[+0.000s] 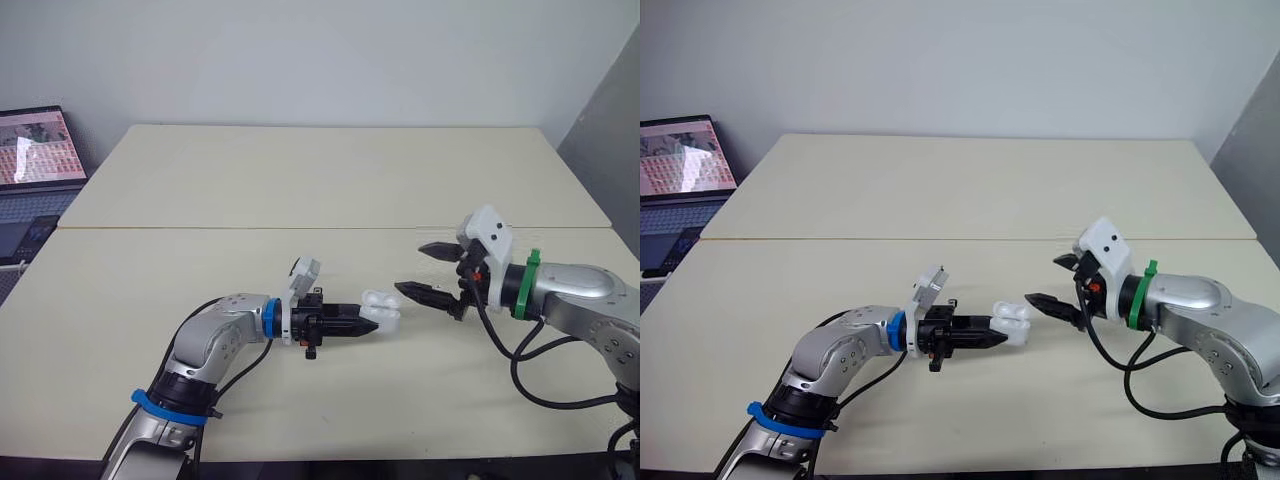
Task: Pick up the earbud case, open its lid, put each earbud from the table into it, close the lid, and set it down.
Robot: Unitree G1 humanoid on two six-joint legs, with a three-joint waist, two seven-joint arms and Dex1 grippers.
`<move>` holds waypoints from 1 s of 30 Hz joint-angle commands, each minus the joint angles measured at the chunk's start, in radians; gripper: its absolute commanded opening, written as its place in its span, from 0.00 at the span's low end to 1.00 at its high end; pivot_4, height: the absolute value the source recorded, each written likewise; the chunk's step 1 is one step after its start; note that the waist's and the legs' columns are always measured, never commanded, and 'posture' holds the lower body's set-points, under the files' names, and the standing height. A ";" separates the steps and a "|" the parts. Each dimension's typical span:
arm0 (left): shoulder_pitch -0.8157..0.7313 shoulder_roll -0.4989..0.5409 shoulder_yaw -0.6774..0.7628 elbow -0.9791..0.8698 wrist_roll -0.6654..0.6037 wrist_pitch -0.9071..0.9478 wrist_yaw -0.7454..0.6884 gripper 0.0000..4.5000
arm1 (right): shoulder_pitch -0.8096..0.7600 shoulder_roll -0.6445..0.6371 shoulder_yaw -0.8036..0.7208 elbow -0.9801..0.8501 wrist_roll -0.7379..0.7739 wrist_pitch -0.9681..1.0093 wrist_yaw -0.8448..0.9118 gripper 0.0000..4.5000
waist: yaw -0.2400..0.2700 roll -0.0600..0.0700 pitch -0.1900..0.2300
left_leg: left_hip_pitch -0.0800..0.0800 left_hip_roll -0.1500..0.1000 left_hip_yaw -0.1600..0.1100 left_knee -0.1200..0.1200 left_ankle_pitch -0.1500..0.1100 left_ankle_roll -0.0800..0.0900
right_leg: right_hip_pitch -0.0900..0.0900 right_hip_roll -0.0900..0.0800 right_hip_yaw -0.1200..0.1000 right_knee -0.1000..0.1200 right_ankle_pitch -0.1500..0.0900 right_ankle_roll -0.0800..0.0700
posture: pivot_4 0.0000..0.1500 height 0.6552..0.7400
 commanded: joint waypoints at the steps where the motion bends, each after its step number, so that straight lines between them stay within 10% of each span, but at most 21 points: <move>1: 0.013 -0.017 0.033 -0.034 0.006 -0.053 0.025 0.17 | -0.014 -0.002 -0.047 0.008 -0.013 0.005 -0.018 1.00 | 0.000 0.000 0.000 | 0.000 0.000 0.000 0.000 0.000 0.000 | 0.000 0.000 0.000 0.000 0.000 0.000 | 1.00 1.00; 23: 0.181 -0.064 0.089 -0.184 0.210 -0.377 0.324 0.17 | -0.072 0.020 0.222 0.294 -0.351 0.117 -0.027 1.00 | 0.000 0.000 0.000 | 0.000 0.000 0.002 0.000 0.000 0.000 | -0.001 0.000 0.001 0.000 0.000 0.000 | 1.00 1.00; 30: 0.206 -0.055 0.084 -0.212 0.203 -0.370 0.348 0.17 | -0.073 0.035 0.218 0.322 -0.384 0.101 0.003 0.56 | 0.000 0.000 0.000 | 0.000 0.000 0.002 0.000 0.000 0.000 | -0.001 0.000 0.001 0.000 0.000 0.000 | 1.00 1.00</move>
